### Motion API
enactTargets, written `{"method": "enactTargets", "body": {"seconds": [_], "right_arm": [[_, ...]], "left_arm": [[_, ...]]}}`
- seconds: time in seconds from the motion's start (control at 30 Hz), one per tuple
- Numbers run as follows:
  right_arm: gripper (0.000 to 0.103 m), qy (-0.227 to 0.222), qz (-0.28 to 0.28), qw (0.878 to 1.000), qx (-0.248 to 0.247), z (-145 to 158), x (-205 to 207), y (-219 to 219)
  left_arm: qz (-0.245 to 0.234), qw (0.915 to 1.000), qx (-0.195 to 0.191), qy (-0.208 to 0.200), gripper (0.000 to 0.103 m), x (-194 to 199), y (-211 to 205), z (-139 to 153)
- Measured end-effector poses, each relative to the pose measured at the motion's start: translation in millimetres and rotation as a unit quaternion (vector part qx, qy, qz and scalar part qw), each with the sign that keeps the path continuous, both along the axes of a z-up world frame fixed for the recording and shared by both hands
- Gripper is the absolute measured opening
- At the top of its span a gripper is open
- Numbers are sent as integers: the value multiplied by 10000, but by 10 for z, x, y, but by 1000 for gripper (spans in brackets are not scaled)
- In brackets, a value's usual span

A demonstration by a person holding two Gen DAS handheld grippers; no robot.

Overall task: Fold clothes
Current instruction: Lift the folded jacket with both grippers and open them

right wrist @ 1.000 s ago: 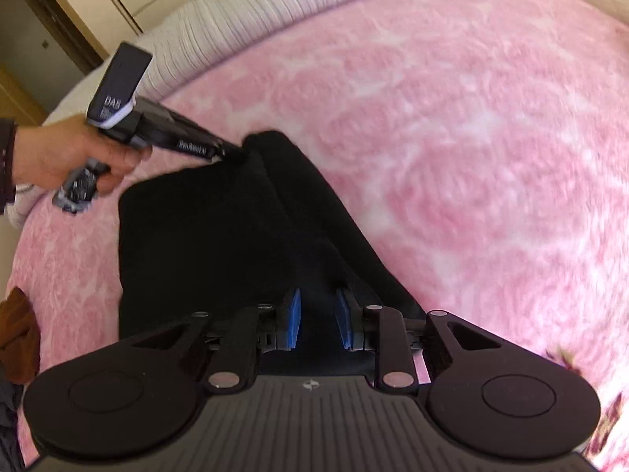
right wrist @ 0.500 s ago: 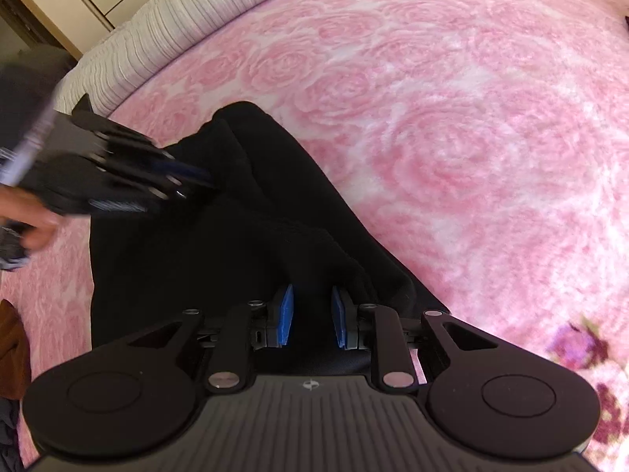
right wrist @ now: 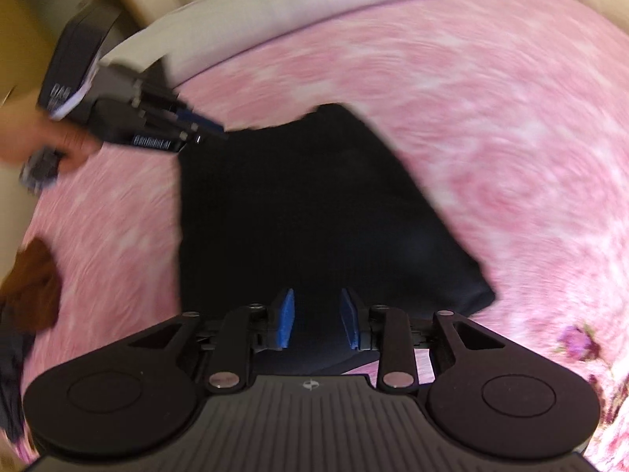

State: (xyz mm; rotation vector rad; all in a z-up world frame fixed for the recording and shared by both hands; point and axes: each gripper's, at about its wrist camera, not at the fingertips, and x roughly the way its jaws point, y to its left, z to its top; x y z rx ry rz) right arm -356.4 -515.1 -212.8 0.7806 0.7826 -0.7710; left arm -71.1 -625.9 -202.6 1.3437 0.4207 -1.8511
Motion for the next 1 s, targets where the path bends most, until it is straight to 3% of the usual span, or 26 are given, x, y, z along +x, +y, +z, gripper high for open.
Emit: {"method": "enactTargets", "body": {"seconds": [0.07, 0.13, 0.17, 0.27, 0.43, 0.5, 0.6, 0.67, 0.73, 0.77, 0.87, 0.9, 0.97, 1.0], "right_arm": [[42, 125, 337, 9992, -175, 27, 229, 214], [53, 334, 605, 9970, -363, -8, 495, 418], [54, 560, 699, 9946, -518, -74, 599, 482], [61, 1253, 972, 9824, -991, -282, 909, 667], [71, 2383, 1408, 9447, -1759, -627, 1424, 977], [71, 2822, 1574, 9238, -2056, -766, 1630, 1101], [76, 3461, 1813, 8863, -2488, -973, 1939, 1287], [80, 3450, 1793, 8852, -2555, -929, 1863, 1292], [68, 3429, 1767, 8847, -2617, -880, 1779, 1294], [67, 3418, 1755, 8845, -2647, -855, 1737, 1295], [53, 3385, 1716, 8837, -2739, -782, 1610, 1298], [44, 3374, 1704, 8834, -2769, -757, 1568, 1299], [39, 3351, 1678, 8829, -2830, -708, 1484, 1301], [39, 3340, 1665, 8825, -2861, -684, 1442, 1302]], "left_arm": [[-259, 9992, -178, -249, 35, 167, 235, 23], [-639, 9959, -396, -511, 46, 279, 484, -31], [-871, 9928, -523, -632, 53, 322, 613, -89], [-1668, 9764, -929, -1007, 60, 390, 967, -357], [-2917, 9208, -1877, -1784, 64, 389, 1361, -849], [-3326, 8950, -2251, -1940, 66, 385, 1441, -1017], [-3666, 8698, -2592, -2046, 69, 372, 1443, -1233], [-3878, 8531, -2782, -2109, 73, 364, 1437, -1358], [-4042, 8354, -3025, -2172, 80, 354, 1428, -1437], [-4108, 8269, -3143, -2204, 84, 349, 1423, -1465], [-4363, 7998, -3387, -2349, 86, 334, 1410, -1485], [-4438, 7903, -3465, -2415, 85, 327, 1404, -1490], [-4499, 7857, -3489, -2420, 82, 293, 1379, -1451], [-4480, 7877, -3493, -2383, 82, 263, 1363, -1419]]}}
